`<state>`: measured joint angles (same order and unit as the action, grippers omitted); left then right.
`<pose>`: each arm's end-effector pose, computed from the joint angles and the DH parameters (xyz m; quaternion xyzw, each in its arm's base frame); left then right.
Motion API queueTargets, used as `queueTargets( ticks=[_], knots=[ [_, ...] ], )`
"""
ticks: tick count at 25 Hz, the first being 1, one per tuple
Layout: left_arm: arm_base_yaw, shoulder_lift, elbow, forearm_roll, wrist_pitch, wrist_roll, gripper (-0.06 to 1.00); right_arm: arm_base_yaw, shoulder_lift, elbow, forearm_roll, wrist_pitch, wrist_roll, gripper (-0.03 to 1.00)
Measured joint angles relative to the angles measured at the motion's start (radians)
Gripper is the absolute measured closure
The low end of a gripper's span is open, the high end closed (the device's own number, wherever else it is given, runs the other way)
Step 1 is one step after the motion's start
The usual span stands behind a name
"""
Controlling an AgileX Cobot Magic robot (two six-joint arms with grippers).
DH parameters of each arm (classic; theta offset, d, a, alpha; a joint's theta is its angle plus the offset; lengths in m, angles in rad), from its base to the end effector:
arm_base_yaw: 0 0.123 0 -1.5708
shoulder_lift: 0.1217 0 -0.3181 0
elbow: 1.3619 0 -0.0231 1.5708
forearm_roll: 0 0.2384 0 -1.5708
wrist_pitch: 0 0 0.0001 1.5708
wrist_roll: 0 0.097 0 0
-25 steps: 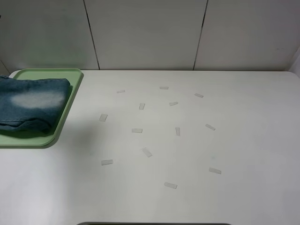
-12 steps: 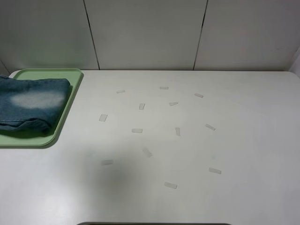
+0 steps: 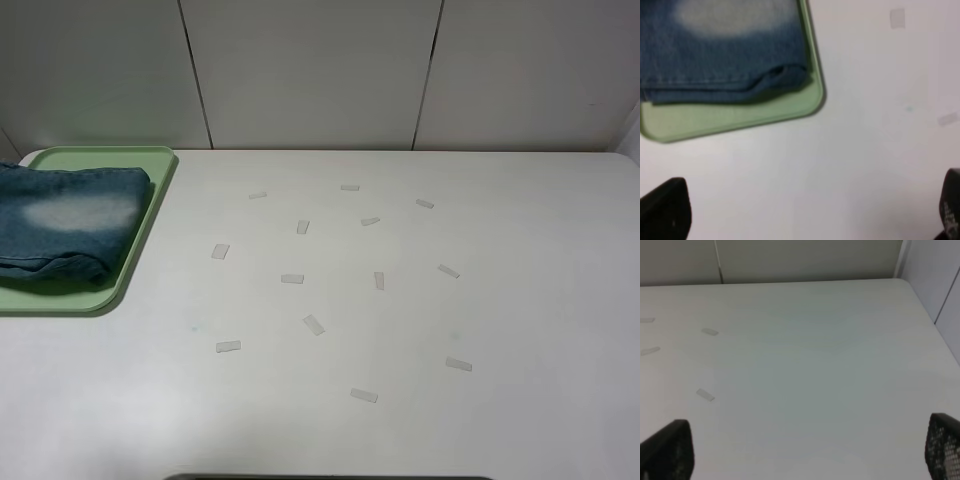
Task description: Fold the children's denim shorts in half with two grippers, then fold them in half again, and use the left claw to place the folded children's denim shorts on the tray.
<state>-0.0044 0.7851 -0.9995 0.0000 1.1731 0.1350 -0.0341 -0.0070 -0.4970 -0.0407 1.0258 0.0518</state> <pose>0.0871 -0.0004 0.3921 0.0654 0.9372 0.0224 0.3418 -0.0431 -0.0019 0.2706 0.0367 0.8420 -0.0156 0.5381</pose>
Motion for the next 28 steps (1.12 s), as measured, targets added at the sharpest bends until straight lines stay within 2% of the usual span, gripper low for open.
queueTargets(
  ticks=[4,9,18,24,28],
  knots=[
    [0.000,-0.176,0.090,0.000,0.000,-0.039,-0.05,0.000,0.000,0.000,0.000,0.000,0.000,0.27],
    [0.000,-0.372,0.158,0.000,0.000,-0.042,-0.05,0.000,0.000,0.000,0.000,0.000,0.000,0.27],
    [0.000,-0.648,0.336,-0.051,-0.002,-0.042,-0.05,0.000,0.000,0.000,0.000,0.000,0.000,0.27],
    [0.000,-0.786,0.477,-0.072,-0.106,-0.042,-0.05,0.000,0.000,0.000,0.000,0.000,0.000,0.27],
    [-0.027,-0.788,0.510,-0.073,-0.107,-0.042,-0.05,0.000,0.000,0.000,0.000,0.000,0.000,0.27]
  ],
)
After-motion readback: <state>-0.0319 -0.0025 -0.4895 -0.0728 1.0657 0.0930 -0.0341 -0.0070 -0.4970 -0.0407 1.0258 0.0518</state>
